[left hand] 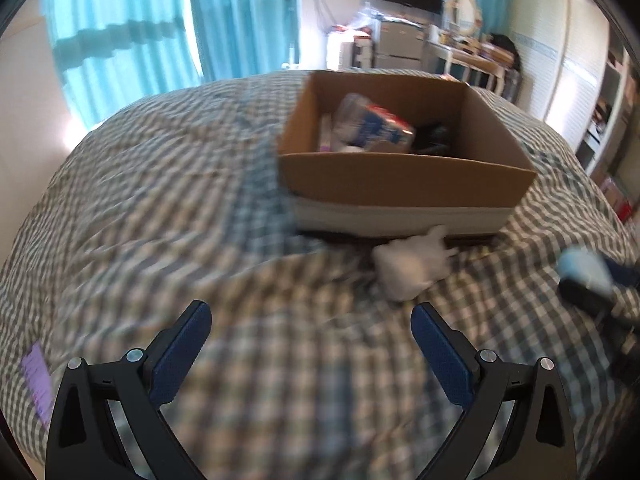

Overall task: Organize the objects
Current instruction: 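Grasp the white earbud case with the right tool, then grasp the white plush toy with the left tool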

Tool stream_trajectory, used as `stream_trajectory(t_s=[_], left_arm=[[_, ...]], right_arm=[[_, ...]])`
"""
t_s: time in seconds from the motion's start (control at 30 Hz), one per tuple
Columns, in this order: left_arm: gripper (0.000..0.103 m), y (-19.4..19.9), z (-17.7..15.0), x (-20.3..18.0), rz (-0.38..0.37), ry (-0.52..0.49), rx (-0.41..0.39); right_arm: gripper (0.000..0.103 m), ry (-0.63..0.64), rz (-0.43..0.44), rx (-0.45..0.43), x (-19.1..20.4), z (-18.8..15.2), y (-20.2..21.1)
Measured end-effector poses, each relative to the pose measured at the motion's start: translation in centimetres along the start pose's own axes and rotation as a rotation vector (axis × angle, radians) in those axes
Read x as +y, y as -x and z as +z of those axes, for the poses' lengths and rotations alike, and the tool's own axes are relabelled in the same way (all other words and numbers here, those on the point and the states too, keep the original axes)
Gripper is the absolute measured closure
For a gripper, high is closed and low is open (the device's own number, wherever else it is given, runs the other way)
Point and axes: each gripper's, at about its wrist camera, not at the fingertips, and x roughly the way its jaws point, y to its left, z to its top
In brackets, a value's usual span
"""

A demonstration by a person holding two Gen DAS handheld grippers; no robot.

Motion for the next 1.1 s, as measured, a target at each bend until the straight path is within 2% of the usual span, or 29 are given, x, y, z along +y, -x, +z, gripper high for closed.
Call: stream_trajectory(t_s=[0.17,0.27,0.4,0.6,0.67,0.73,0.8,0.93,1.1], left_arm=[[0.000,-2.9,1.4,-3.9,-0.034,-0.053,0.016],[0.000,-5.2,2.2,-5.0,-0.053,-0.035,0.042],[0.000,-7.7,2.5,-5.6,-0.071,0.008,0.065],[0.001,-10.6,2.3,-6.7,-0.035,-0.025,0.083],[0.003,-11.0,2.3,-6.8,-0.038,-0.024,0.077],[0.011,-11.3,2.2,-6.9,-0.052,-0.026,0.088],[0.029,-11.3,2.1,-7.1,-0.071,-0.036,0.088],[0.031,-10.7,1.9,-7.3,-0.073,-0.048,0.093],[0.031,-8.8,1.5,-7.1,-0.062,-0.056,0.144]], right_arm=[[0.046,-0.036,-0.052,-0.034,-3.3,2.5,-0.5],[0.046,-0.057,-0.042,-0.039,-4.9,3.3,-1.1],[0.046,-0.077,-0.021,-0.018,-5.9,3.0,-2.9],[0.046,-0.136,0.043,0.024,-7.0,1.6,-4.8],[0.046,-0.144,0.055,0.024,-7.1,1.4,-5.0],[0.046,-0.144,0.060,0.023,-7.1,1.2,-4.9],[0.046,-0.147,0.061,0.024,-6.9,1.0,-4.9],[0.046,-0.145,0.057,0.023,-6.8,0.9,-5.0],[0.046,-0.144,0.047,0.020,-6.9,0.4,-4.6]])
